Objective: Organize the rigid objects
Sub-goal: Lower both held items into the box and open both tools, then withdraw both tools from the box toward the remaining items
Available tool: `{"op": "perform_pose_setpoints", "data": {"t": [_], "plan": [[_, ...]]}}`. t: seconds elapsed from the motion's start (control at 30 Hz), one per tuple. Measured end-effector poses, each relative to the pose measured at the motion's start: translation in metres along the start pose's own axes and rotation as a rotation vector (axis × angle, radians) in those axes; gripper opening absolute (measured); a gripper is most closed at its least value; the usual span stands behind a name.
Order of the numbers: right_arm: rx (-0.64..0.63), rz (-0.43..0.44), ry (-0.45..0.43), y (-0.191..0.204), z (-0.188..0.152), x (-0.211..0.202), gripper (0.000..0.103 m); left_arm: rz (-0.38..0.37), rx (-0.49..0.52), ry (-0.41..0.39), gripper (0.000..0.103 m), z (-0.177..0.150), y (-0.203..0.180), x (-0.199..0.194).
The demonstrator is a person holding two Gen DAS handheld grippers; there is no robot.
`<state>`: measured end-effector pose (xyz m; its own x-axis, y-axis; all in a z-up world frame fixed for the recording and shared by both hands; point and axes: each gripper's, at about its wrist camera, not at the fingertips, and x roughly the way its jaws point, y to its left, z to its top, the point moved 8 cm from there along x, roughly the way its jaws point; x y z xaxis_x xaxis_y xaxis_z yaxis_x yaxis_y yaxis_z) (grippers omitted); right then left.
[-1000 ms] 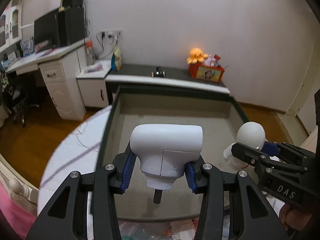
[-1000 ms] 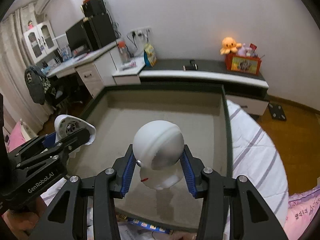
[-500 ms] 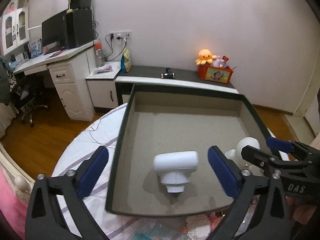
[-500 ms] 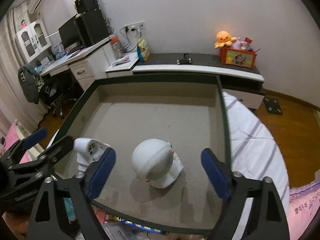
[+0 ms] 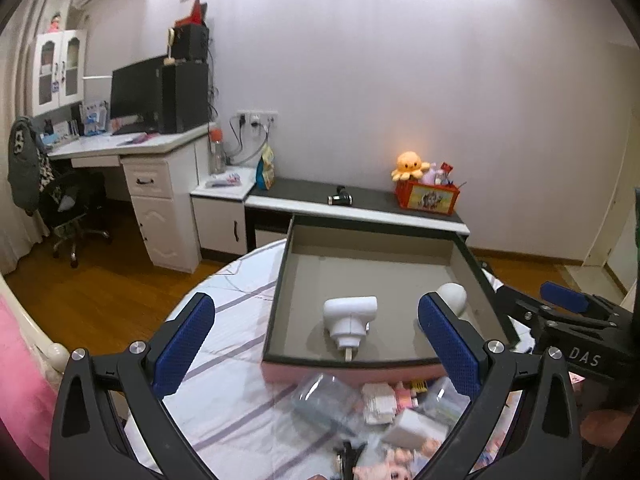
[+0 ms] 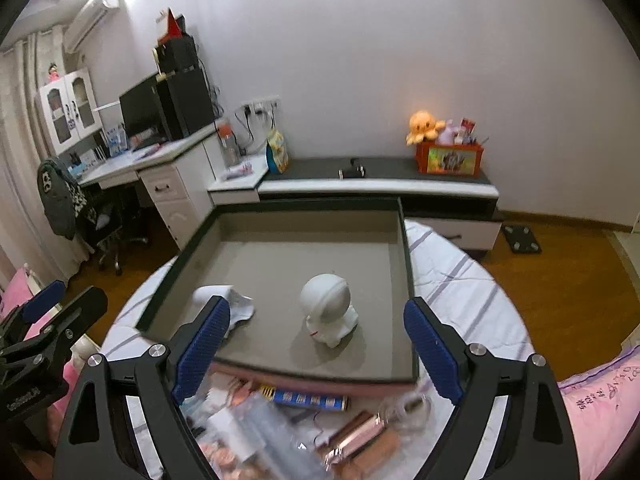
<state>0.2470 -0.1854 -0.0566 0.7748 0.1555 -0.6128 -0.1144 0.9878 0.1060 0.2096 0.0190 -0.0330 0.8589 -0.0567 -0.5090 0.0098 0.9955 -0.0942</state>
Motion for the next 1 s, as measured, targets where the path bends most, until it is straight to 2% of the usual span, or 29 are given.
{"op": "perform_pose_setpoints", "data": {"t": [0.2,0.5,0.7,1.0], "plan": [[-0.029,-0.03,-0.08,0.007,-0.018,-0.05,0.09,0.0,-0.023,-0.024,0.103,-0.018,0.01,-0.038],[-0.061,-0.044,-0.126,0.019,-0.045,-0.093,0.09,0.046,-0.023,-0.067,0.103,-0.041,0.013,-0.075],[-0.081,-0.05,-0.154,0.025,-0.055,-0.11,0.09,0.052,-0.015,-0.09,0.103,-0.046,0.011,-0.09],[-0.076,-0.043,-0.154,0.027,-0.06,-0.112,0.09,0.032,-0.016,-0.078,0.103,-0.055,0.005,-0.091]]}}
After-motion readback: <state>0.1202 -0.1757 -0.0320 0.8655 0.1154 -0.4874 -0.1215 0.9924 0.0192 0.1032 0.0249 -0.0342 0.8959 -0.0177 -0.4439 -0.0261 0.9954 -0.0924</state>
